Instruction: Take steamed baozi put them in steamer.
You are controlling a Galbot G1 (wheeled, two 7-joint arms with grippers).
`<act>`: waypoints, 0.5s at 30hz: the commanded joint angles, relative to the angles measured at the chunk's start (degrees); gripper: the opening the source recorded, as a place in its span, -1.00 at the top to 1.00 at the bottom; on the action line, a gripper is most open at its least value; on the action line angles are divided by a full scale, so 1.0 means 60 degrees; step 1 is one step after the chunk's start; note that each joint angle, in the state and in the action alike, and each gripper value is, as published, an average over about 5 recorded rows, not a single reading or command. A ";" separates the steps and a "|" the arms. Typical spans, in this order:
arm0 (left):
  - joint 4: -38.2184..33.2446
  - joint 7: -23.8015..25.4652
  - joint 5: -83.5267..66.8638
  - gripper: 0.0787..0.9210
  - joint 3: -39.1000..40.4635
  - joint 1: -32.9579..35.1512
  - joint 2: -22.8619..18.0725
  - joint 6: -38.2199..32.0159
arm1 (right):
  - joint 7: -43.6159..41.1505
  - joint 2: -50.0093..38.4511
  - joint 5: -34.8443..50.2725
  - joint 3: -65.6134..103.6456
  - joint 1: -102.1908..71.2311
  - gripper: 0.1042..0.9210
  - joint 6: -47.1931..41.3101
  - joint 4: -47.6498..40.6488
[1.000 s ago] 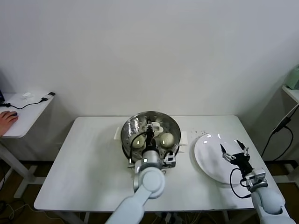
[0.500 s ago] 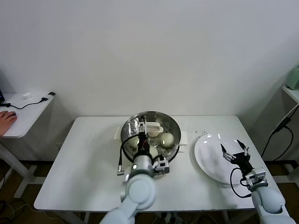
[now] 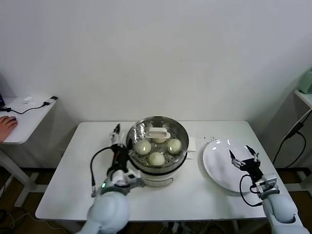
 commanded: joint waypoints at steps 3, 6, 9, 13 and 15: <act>-0.0789 -0.2204 -0.8779 -0.77 -0.5259 0.3423 -0.0103 -0.5943 | 0.0106 0.0209 0.0186 0.0034 -0.0267 -0.76 -0.0180 0.0852; -0.0717 -0.2154 -0.9628 -0.77 -0.5844 0.3945 -0.0611 -0.6653 | 0.0084 0.0277 0.0309 0.0025 -0.0326 -0.76 -0.0183 0.0963; -0.0587 -0.2043 -1.0384 -0.77 -0.6162 0.4275 -0.1129 -0.6975 | 0.0046 0.0340 0.0481 0.0039 -0.0378 -0.76 -0.0185 0.1041; -0.0180 -0.1771 -1.1215 -0.77 -0.6281 0.4440 -0.1594 -0.7203 | -0.0007 0.0378 0.0614 0.0042 -0.0447 -0.76 -0.0161 0.1104; 0.0010 -0.1599 -1.1564 -0.77 -0.6286 0.4474 -0.1694 -0.7255 | -0.0027 0.0392 0.0636 0.0032 -0.0492 -0.76 -0.0139 0.1146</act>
